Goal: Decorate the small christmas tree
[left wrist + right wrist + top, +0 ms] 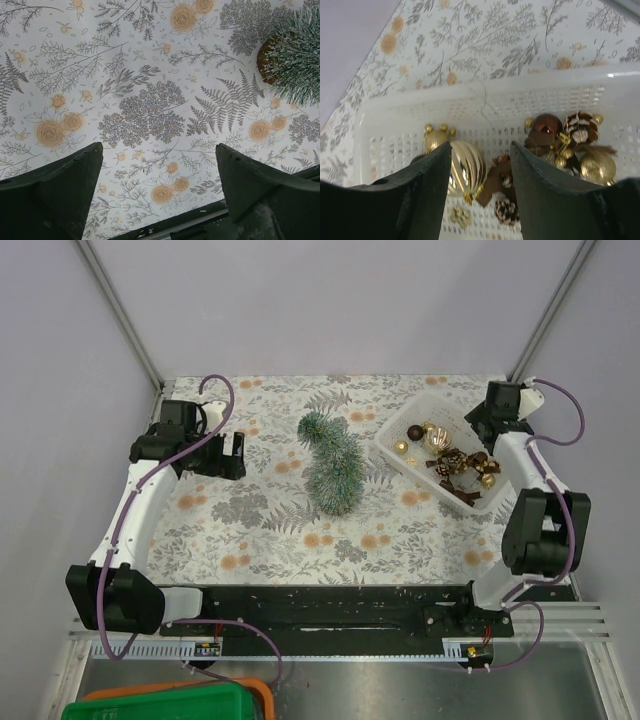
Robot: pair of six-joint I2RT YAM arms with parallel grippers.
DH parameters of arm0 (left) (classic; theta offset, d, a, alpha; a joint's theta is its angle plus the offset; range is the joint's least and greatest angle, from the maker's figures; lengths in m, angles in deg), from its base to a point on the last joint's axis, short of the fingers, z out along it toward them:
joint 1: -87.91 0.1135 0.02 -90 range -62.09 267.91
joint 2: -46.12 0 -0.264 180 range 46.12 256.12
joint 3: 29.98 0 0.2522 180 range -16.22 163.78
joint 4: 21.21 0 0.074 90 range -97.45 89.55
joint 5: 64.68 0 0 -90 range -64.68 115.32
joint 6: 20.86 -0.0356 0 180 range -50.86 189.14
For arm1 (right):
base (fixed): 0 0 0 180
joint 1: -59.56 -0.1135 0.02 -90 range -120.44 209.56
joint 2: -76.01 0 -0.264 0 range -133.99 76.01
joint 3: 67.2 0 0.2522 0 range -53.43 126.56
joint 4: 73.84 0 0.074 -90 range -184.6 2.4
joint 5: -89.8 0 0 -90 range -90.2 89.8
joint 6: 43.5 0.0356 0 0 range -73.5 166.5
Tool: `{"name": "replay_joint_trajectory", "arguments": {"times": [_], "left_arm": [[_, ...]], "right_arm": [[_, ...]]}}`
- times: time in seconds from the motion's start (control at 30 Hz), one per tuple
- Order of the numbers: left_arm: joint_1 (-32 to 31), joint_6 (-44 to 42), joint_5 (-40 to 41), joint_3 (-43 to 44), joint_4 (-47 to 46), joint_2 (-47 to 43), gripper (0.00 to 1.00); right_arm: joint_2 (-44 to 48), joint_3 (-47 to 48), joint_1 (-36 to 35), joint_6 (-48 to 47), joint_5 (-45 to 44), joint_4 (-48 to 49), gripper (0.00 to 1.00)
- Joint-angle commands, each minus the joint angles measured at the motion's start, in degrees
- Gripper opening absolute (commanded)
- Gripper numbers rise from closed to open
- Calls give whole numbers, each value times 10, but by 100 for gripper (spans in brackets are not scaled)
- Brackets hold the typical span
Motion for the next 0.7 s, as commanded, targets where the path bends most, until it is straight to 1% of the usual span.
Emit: {"name": "replay_joint_trajectory", "arguments": {"times": [0.0, 0.17, 0.27, 0.37, 0.5, 0.67], "left_arm": [[2, -11, -12, -2, -14, -3, 99], [3, -14, -12, 1, -16, -6, 99], [3, -10, -15, 4, -16, -7, 99], [2, -9, -17, 5, -14, -12, 99], [3, -9, -13, 1, -15, -25, 99], [2, -12, -5, -5, -14, -36, 99]], "right_arm": [[115, -52, 0, -8, 72, 10, 60], [226, -136, 0, 34, 152, -41, 61], [254, -180, 0, 52, 185, -48, 61], [253, -195, 0, 65, 198, -49, 61], [228, -199, 0, 89, 244, -39, 61], [202, -199, 0, 118, 245, -13, 60]]}}
